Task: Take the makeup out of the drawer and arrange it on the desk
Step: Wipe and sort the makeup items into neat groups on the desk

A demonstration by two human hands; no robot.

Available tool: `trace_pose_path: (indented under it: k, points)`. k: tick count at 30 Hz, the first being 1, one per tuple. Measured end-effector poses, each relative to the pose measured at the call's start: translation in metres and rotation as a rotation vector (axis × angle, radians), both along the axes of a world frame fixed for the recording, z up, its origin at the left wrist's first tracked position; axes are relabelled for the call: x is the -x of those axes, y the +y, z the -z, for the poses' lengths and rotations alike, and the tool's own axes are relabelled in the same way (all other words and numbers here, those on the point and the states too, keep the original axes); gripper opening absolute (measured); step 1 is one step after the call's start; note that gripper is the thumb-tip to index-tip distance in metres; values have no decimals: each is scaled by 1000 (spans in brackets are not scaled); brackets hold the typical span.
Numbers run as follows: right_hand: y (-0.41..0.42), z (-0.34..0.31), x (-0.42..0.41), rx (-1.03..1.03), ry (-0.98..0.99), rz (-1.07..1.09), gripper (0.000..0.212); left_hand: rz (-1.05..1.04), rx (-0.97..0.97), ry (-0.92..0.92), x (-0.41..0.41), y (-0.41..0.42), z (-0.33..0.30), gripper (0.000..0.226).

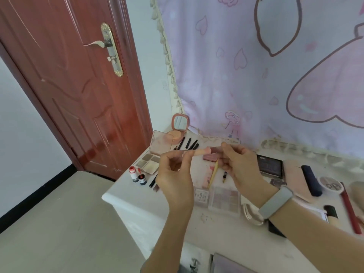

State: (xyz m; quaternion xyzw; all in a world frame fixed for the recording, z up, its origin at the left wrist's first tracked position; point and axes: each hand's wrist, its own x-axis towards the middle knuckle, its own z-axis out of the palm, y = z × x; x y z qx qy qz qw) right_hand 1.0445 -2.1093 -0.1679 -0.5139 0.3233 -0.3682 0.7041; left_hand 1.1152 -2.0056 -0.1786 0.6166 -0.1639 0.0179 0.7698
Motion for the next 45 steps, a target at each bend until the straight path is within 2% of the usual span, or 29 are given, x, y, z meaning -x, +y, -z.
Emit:
trace_pose_path:
  k: [3,7,10,13,15,19,23,25,27,28,31,33,35,38,42,44,45]
  points:
    - [24,4,6,-139,-37,-23,20,-23,129,-15,13,6,-4,20]
    - [34,3,14,-320,-86,-65,9,42,14,-199,12,23,-1,27]
    - [34,1,23,-291,5,-189,13,122,-36,-279,9,42,6,26]
    - [39,4,30,-224,97,-279,21,204,-167,-459,6,54,15,17]
    - [43,10,32,-152,83,-260,25,205,-268,-539,4,59,22,13]
    - [48,20,36,128,71,-248,26,169,-356,-453,7,66,32,16]
    - [47,22,44,420,179,-360,30,220,-466,-336,3,72,31,42]
    - [47,24,48,504,238,-385,32,282,-540,-420,-2,80,31,33]
    - [47,26,48,558,290,-397,32,392,-598,-556,-5,88,33,8]
    - [49,27,47,576,310,-415,31,422,-632,-644,-4,92,34,19]
    - [54,26,44,716,381,-469,27,437,-684,-780,-8,102,37,19]
    - [56,24,44,917,482,-506,28,437,-727,-762,-16,111,37,38]
    - [57,22,42,1071,540,-523,28,419,-768,-750,-26,122,38,46]
    - [61,20,34,1169,591,-534,31,429,-770,-701,-36,134,40,45]
    - [58,18,24,1463,803,-502,32,389,-773,-646,-56,153,43,41]
    - [47,13,21,1412,843,-385,31,323,-730,-565,-73,168,48,31]
    - [42,10,20,1315,831,-334,28,277,-686,-489,-81,175,50,23]
